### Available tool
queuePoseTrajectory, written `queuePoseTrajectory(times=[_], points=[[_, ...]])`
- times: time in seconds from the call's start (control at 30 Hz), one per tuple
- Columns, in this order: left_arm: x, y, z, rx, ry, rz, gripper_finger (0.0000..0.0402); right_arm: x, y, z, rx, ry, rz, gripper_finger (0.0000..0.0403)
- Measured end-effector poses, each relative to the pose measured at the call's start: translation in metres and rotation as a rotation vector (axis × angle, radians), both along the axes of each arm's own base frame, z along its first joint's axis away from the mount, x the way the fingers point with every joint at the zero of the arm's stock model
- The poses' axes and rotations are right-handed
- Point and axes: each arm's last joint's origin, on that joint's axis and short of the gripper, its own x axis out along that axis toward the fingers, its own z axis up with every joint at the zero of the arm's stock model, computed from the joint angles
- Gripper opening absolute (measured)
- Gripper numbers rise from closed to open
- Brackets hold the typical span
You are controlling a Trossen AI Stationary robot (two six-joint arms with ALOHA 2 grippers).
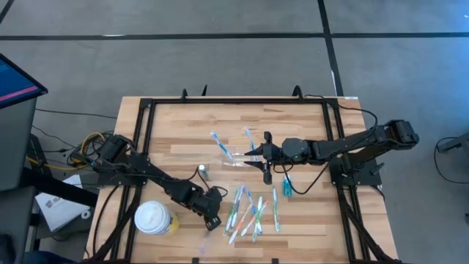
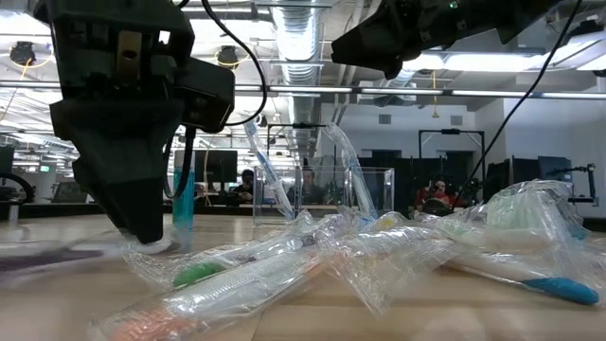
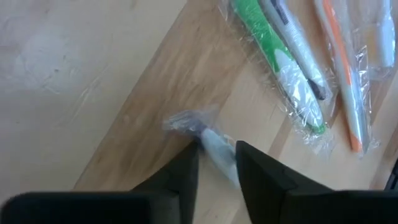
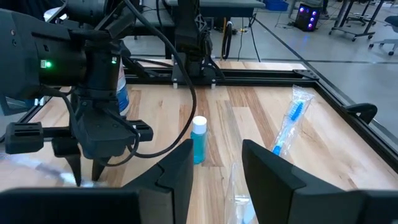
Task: Pick & Place toothbrushing station
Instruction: Put the violet toothbrush into the transparent organizer
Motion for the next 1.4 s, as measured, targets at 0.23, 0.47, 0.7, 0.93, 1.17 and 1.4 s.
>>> queuePoseTrajectory(times=[0.23, 0.47, 0.7, 0.93, 1.17, 1.4], points=[[0.002, 0.000, 0.000, 0.014, -0.022, 0.010, 0.0012, 0.000, 0.000, 0.000, 0.000, 0.000, 0.000, 0.0127], [0.005, -0.001, 0.001, 0.022, -0.075, -0.006, 0.0010, 0.000, 0.000, 0.000, 0.000, 0.000, 0.000, 0.0127], [0.009, -0.002, 0.011, 0.036, -0.161, -0.069, 0.0014, 0.000, 0.000, 0.000, 0.000, 0.000, 0.000, 0.0127], [0.005, 0.002, 0.047, 0.098, -0.305, -0.089, 0.0009, 0.000, 0.000, 0.000, 0.000, 0.000, 0.000, 0.0127], [-0.008, 0.012, 0.099, 0.212, -0.505, -0.109, 0.0008, 0.000, 0.002, 0.000, 0.000, 0.000, 0.006, 0.0127], [-0.025, 0.028, 0.144, 0.317, -0.662, -0.092, 0.0008, -0.001, 0.013, 0.003, -0.098, -0.026, 0.072, 0.0127]])
